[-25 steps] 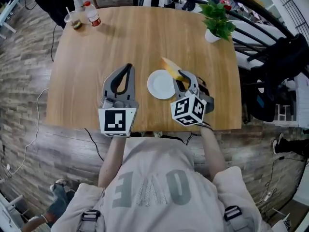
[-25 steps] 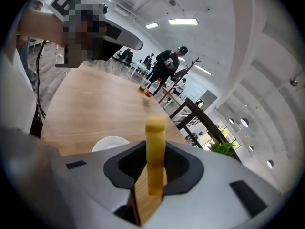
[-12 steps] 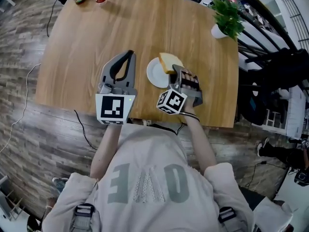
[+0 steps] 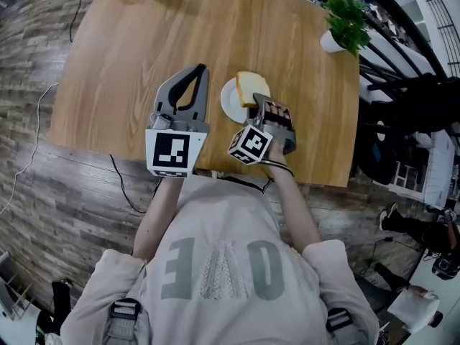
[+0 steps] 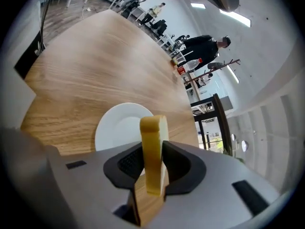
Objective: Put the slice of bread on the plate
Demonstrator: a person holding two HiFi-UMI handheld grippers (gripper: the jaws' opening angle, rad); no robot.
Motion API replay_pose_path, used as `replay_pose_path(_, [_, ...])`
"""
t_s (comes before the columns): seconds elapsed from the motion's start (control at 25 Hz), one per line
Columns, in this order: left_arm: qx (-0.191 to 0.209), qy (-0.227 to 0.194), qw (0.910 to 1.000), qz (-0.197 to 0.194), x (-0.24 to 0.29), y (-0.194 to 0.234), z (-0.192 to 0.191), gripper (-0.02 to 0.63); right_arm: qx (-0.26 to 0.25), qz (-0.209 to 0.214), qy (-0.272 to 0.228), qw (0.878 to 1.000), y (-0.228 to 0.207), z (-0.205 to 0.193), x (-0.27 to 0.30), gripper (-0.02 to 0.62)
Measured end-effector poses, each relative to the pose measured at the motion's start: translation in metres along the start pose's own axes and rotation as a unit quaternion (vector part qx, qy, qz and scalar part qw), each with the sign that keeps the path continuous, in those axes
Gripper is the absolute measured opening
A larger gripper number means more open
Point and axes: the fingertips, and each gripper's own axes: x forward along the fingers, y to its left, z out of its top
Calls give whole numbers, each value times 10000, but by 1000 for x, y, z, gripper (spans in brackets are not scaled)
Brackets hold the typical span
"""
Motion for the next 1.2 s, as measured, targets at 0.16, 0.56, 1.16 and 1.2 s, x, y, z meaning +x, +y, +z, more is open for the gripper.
replay_pose_path(0.16, [-63, 44, 10000, 10, 0, 1, -3, 9, 493, 552, -52, 9972, 15, 1, 1, 119])
replay_pose_path(0.56, [-139, 106, 9998, 19, 1, 3, -8, 9, 678, 1660, -339, 9832, 47, 3, -7, 268])
replay_pose_path(1.16, [75, -17, 10000, 9, 0, 5, 6, 9, 1985, 791, -1522, 9650, -67, 37, -52, 293])
replay_pose_path(1.2, [191, -24, 9998, -17, 1, 3, 10, 9, 2201, 624, -1695, 9586, -85, 39, -59, 293])
